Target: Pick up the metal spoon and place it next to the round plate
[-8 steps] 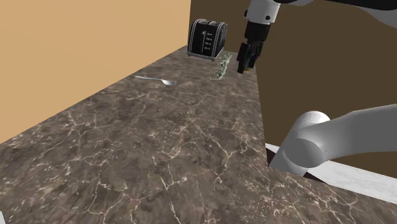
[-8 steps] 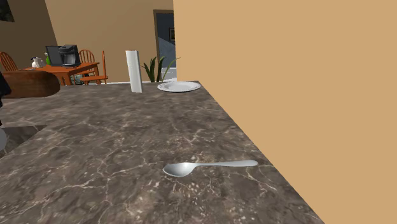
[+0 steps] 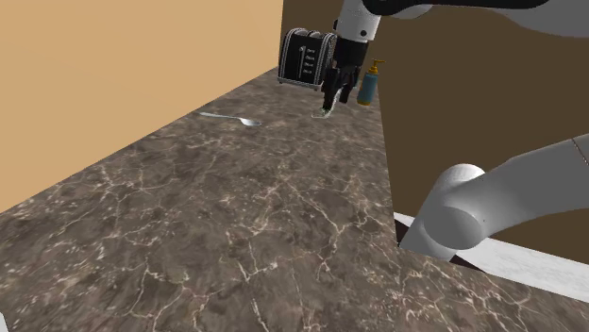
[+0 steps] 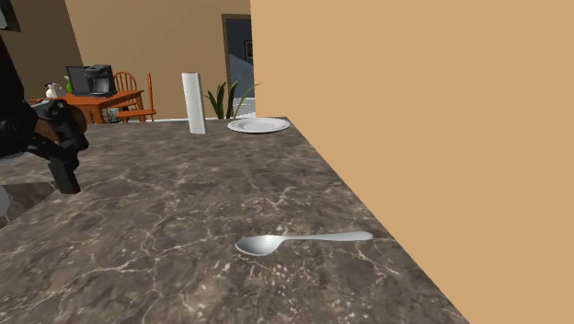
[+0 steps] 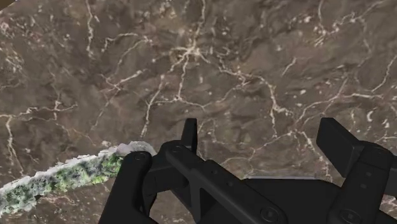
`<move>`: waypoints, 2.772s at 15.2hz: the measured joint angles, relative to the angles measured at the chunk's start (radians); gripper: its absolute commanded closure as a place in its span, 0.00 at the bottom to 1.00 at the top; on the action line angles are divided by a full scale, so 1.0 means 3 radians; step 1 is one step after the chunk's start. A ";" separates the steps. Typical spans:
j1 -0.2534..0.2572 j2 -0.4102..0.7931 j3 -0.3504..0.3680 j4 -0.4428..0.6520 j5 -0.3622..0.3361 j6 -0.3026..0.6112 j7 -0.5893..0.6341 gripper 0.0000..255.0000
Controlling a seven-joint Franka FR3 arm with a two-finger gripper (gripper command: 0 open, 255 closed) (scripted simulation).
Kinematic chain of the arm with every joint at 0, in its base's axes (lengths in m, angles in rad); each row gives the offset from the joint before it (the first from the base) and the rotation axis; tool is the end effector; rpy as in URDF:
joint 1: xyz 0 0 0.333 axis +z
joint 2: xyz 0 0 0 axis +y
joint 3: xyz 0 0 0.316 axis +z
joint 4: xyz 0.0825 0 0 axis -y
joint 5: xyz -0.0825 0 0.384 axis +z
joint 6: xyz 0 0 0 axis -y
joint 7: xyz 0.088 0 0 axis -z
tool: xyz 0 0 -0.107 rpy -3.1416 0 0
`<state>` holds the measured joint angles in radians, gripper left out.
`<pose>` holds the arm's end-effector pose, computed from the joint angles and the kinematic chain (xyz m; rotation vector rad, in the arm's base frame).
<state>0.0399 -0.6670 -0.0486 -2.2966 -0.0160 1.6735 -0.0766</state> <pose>0.3503 -0.0087 0.5887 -3.1259 -0.1235 -0.0686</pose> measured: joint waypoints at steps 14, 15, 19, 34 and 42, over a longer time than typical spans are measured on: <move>0.0287 0.1422 0.0151 0.0764 0.0372 0.0992 -0.0031 0.00; 0.0305 0.1544 0.0165 0.0868 0.0394 0.1036 -0.0033 0.00; 0.0363 0.1975 0.0209 0.1252 0.0474 0.1179 -0.0063 0.00; 0.0446 0.2563 0.0287 0.1564 0.0550 0.1574 -0.0083 0.00; 0.0445 0.2565 0.0287 0.1563 0.0551 0.1577 -0.0084 1.00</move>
<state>0.1736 0.1024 0.0376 -1.8278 0.1491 2.1465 -0.1018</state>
